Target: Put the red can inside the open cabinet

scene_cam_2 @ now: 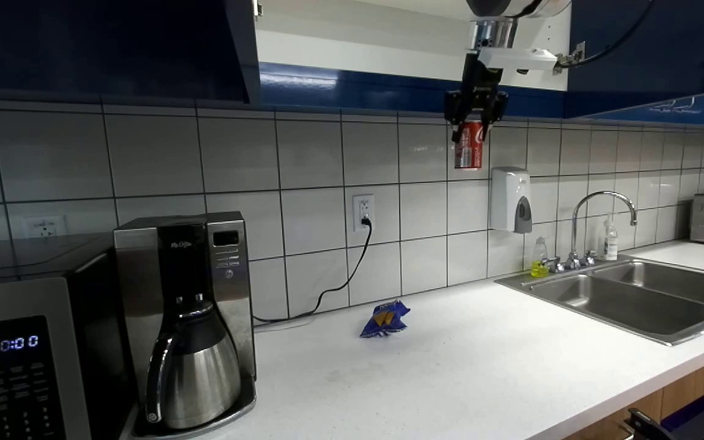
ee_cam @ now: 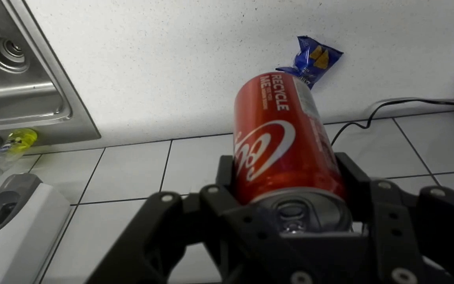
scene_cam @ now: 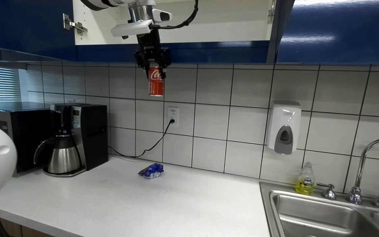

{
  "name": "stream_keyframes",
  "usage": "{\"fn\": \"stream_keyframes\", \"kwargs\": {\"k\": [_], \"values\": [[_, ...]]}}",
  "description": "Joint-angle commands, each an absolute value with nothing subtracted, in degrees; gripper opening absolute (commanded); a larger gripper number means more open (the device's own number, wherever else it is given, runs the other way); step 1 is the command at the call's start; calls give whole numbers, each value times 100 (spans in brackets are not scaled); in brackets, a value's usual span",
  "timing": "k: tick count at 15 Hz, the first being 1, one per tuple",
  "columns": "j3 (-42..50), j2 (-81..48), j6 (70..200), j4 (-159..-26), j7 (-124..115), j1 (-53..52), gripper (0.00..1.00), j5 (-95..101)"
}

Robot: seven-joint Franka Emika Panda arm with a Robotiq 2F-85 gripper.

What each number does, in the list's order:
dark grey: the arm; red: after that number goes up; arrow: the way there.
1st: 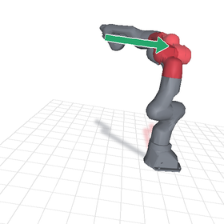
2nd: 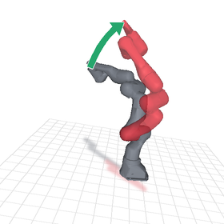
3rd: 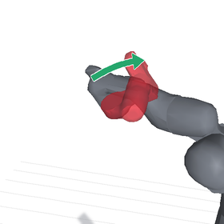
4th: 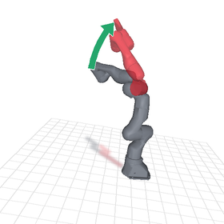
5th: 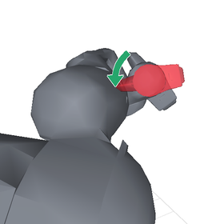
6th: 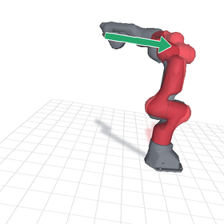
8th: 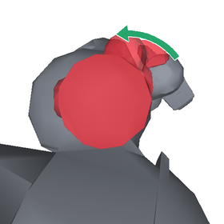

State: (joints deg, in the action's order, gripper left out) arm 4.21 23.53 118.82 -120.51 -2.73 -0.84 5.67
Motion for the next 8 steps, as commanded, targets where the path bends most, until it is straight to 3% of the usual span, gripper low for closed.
{"fn": "stream_keyframes", "kwargs": {"k": [1,8], "values": [[292,2495,11478,-11692,-285,52,39,466],[293,2501,11357,-11198,-314,51,39,444]]}}
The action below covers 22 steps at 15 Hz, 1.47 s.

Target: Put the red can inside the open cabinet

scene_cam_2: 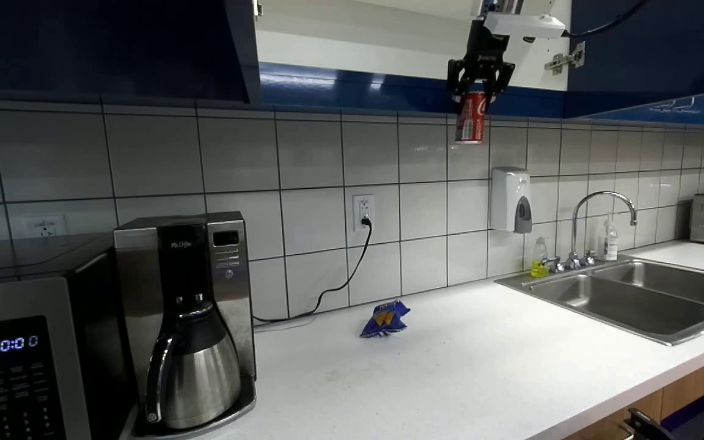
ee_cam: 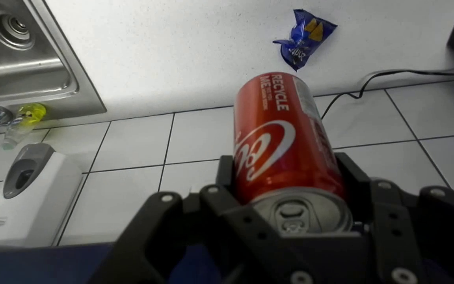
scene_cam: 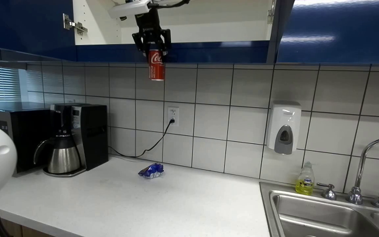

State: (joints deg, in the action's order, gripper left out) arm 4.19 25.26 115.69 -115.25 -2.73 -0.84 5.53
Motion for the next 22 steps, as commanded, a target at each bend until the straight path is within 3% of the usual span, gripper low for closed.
{"fn": "stream_keyframes", "kwargs": {"k": [1,22], "values": [[288,2487,11362,-11132,-324,50,39,443],[152,2143,10871,-9791,-614,44,39,263]]}}
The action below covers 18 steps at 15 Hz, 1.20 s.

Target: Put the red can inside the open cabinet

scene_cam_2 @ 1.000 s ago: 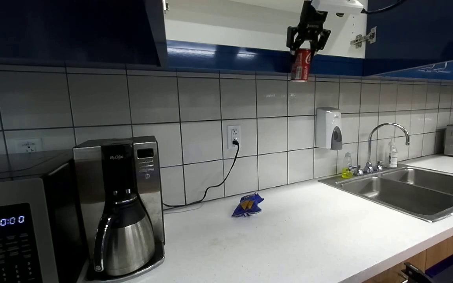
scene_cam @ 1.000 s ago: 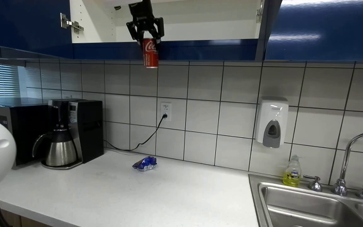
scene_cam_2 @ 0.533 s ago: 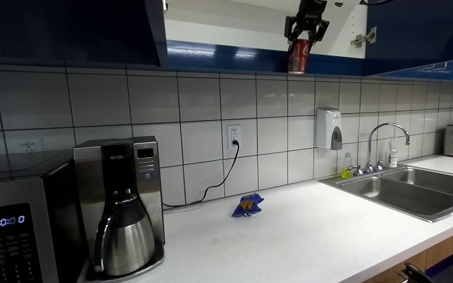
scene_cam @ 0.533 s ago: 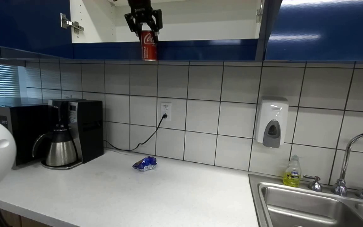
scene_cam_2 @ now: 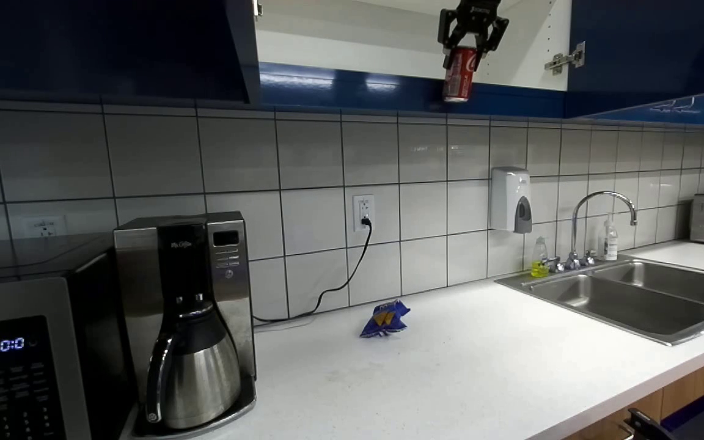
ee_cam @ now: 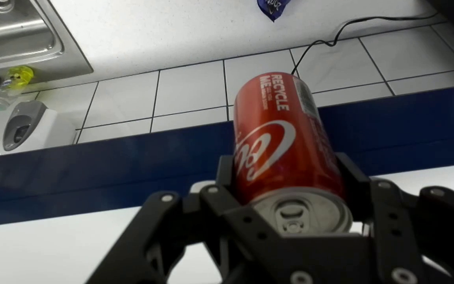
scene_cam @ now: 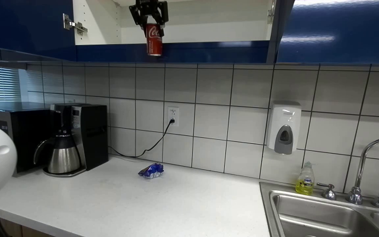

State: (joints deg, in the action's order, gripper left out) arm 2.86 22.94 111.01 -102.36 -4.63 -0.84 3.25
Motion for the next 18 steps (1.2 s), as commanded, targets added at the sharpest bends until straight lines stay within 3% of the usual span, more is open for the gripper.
{"fn": "stream_keyframes", "kwargs": {"k": [1,18], "values": [[141,2130,10869,-9718,-621,41,39,267],[77,1848,10684,-8788,-803,34,39,269]]}}
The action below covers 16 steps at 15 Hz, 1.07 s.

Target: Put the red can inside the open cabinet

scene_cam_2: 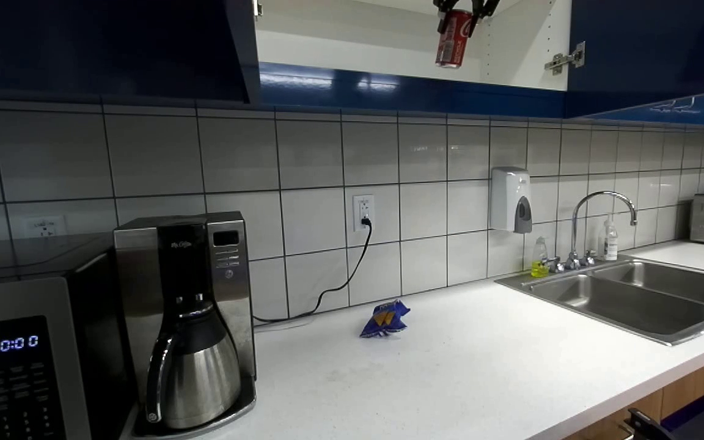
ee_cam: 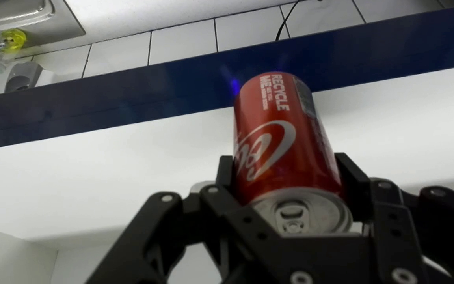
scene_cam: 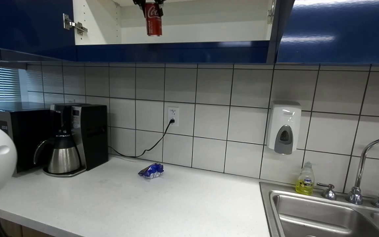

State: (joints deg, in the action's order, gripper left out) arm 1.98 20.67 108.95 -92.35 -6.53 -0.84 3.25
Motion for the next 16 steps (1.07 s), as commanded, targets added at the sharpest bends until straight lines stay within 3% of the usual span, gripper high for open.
{"fn": "stream_keyframes", "kwargs": {"k": [1,16], "values": [[67,1781,10665,-8706,-824,35,39,277],[22,657,10308,-7524,-1237,8,39,419]]}}
